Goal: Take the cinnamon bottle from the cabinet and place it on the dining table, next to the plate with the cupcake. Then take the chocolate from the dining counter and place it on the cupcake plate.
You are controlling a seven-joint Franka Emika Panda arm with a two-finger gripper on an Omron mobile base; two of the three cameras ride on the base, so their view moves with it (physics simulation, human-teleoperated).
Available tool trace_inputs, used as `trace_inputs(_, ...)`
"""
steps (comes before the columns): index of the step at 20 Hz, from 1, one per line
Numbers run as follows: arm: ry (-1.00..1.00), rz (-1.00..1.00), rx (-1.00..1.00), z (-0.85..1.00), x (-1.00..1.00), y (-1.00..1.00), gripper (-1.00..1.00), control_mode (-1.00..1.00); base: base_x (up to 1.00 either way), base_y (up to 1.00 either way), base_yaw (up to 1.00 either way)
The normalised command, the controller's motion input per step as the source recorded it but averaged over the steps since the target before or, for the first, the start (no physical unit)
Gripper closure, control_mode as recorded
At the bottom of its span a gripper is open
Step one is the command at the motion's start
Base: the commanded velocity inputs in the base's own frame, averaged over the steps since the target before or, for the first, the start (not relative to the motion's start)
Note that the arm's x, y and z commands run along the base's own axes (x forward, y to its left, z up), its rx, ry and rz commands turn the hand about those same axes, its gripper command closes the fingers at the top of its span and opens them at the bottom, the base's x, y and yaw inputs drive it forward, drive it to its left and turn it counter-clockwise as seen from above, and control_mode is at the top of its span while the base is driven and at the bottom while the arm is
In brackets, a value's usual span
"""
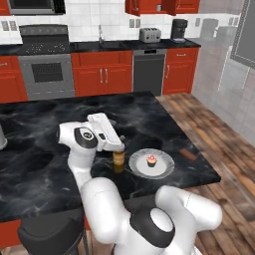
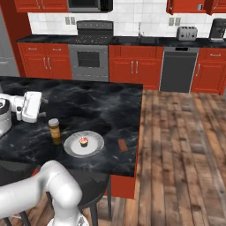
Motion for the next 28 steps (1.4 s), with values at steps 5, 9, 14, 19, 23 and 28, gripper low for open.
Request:
trace_inputs(5, 0.03, 0.04, 0.16, 0.77, -0.47, -0.61, -1.0, -1.0, 0.0, 0.0, 0.0)
trace_inputs(9, 0.15, 0.15, 0.16, 0.36, -0.68, -1.0, -1.0, -1.0, 0.0, 0.0, 0.0)
trace_inputs(14, 0.22, 0.17, 0.13, 0.05, -0.69, -1.0, -1.0, -1.0, 0.0, 0.0, 0.0)
trace_inputs(19, 0.26, 0.16, 0.12, 0.0, -0.58, -1.0, -1.0, -1.0, 0.0, 0.0, 0.0)
trace_inputs(23, 0.28, 0.16, 0.11, 0.03, -0.44, -1.0, -1.0, -1.0, 0.0, 0.0, 0.0)
trace_inputs(28, 0.2, 0.2, 0.2, 0.03, -0.14, -1.0, -1.0, -1.0, 0.0, 0.0, 0.0)
